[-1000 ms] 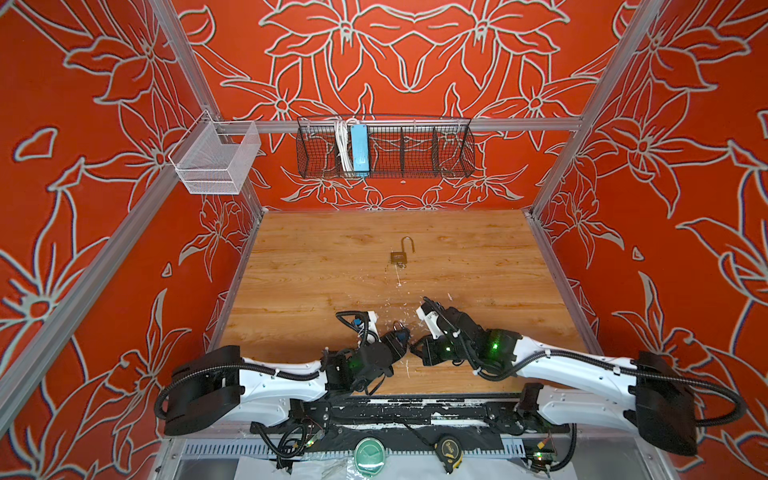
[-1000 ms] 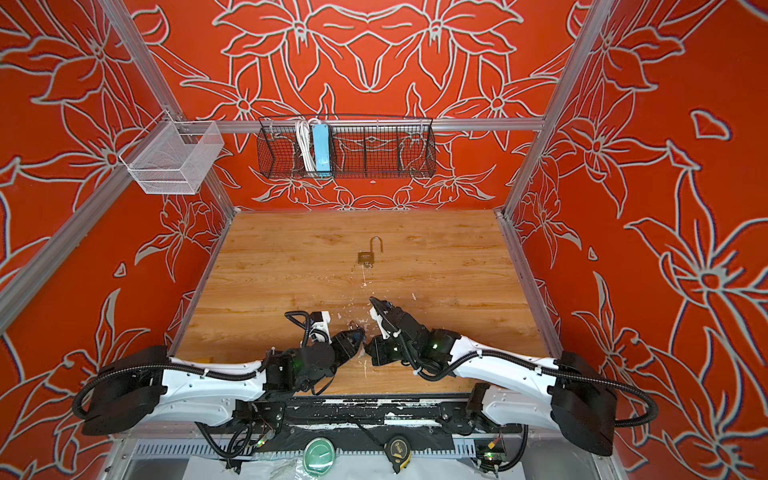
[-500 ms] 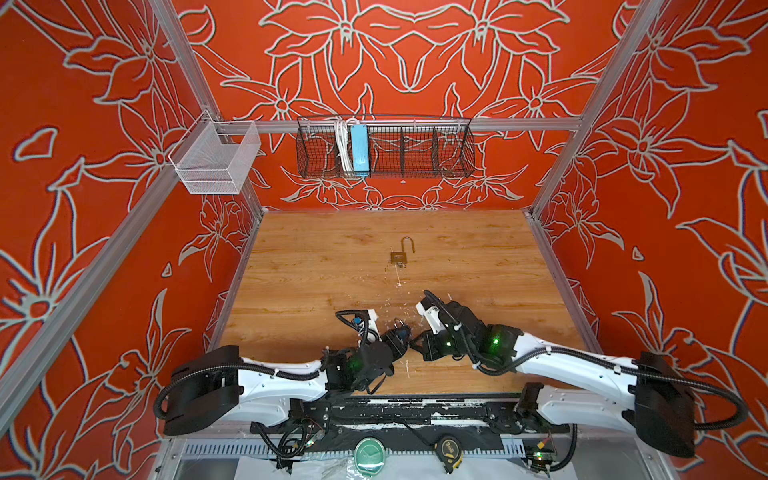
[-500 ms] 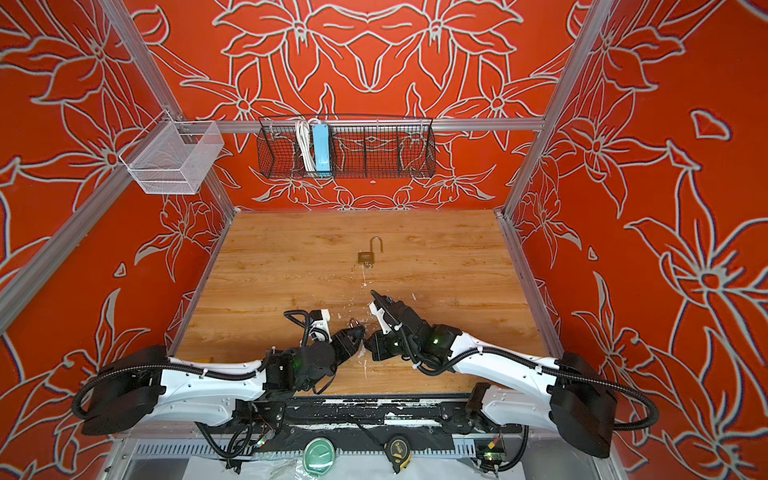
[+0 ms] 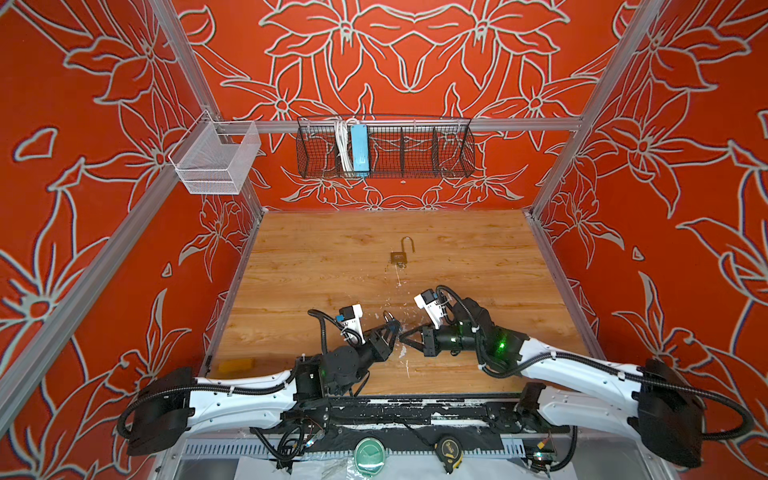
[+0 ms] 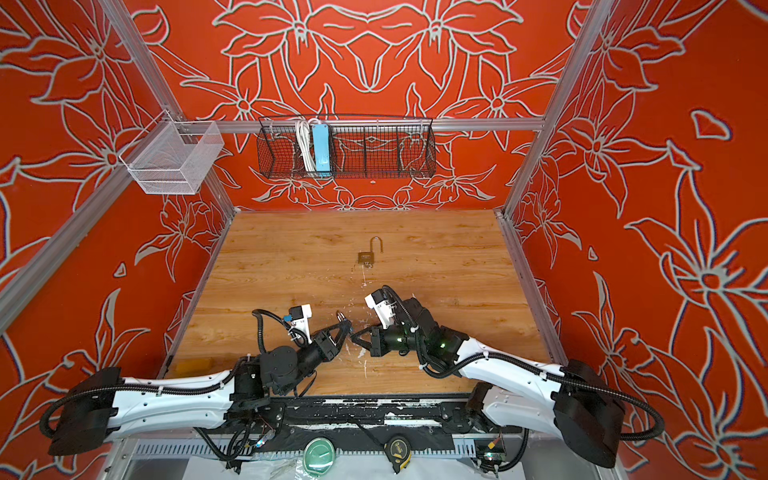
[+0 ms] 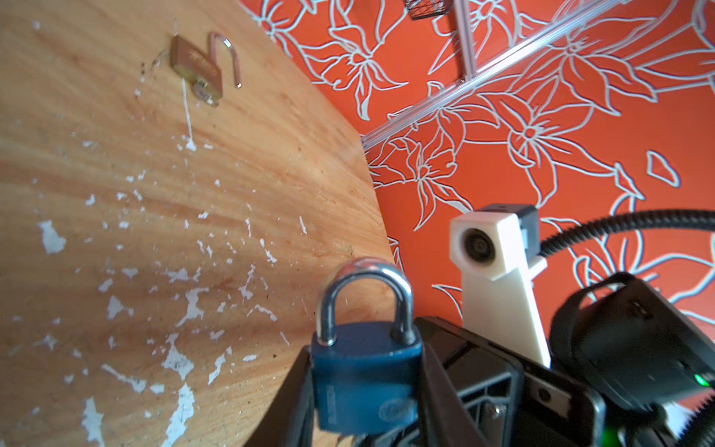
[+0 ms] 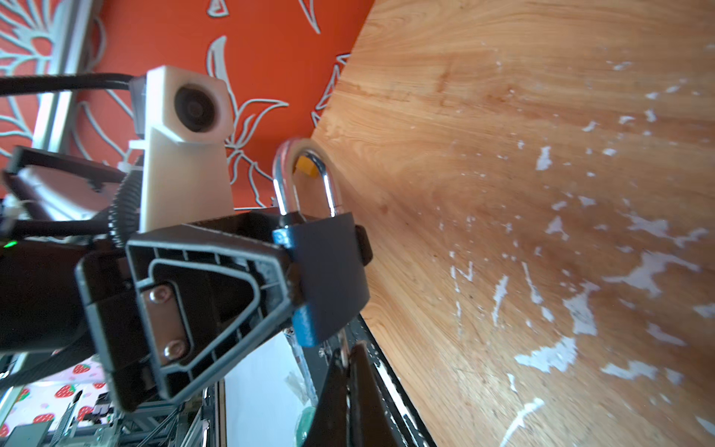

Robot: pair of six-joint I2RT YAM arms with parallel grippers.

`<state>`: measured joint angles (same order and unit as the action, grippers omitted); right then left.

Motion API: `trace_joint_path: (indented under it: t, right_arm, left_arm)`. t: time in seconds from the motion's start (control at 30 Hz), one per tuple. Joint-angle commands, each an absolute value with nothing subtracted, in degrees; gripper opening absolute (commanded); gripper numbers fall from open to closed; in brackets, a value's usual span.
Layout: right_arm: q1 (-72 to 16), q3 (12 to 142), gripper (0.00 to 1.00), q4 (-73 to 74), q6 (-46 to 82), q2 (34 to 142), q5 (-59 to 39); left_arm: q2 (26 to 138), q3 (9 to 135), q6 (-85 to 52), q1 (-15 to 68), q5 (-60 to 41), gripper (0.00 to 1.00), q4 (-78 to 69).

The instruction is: Unlock with the key

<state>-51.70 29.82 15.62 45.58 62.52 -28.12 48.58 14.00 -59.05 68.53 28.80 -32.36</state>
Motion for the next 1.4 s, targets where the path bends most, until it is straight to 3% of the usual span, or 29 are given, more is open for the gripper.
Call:
trace_joint_path:
  t: [0.0, 0.3, 0.7, 1.07, 1.17, 1.37]
  right_arm:
    - [-49.53, 30.53, 0.0, 29.03, 48.46, 62.49, -24.35]
    - [-49.63, 29.8, 0.0, 36.48, 50.41, 64.73, -28.06]
    - [-49.6, 30.67, 0.0, 34.95, 49.8, 64.5, -27.43]
    - [-49.51, 32.09, 0.0, 16.85, 43.73, 59.4, -20.78]
    - [-49.54, 31.64, 0.35, 14.06, 43.08, 57.98, -19.89]
    - [-48.84, 28.11, 0.75, 11.08, 43.07, 51.4, -16.43]
  left_arm:
    - [47.08, 12.04, -51.74, 68.87, 18.23, 0.0, -31.91]
    - [43.6, 9.49, -46.99, 63.19, 10.83, 0.0, -35.12]
    - [40.75, 8.89, -46.42, 60.83, 8.27, 0.0, -33.98]
    - [39.98, 11.64, -46.41, 58.99, 9.14, 0.0, -28.04]
    - [38.03, 11.82, -45.95, 58.41, 9.31, 0.0, -25.93]
    - [30.83, 12.82, -43.67, 56.49, 8.25, 0.0, -16.57]
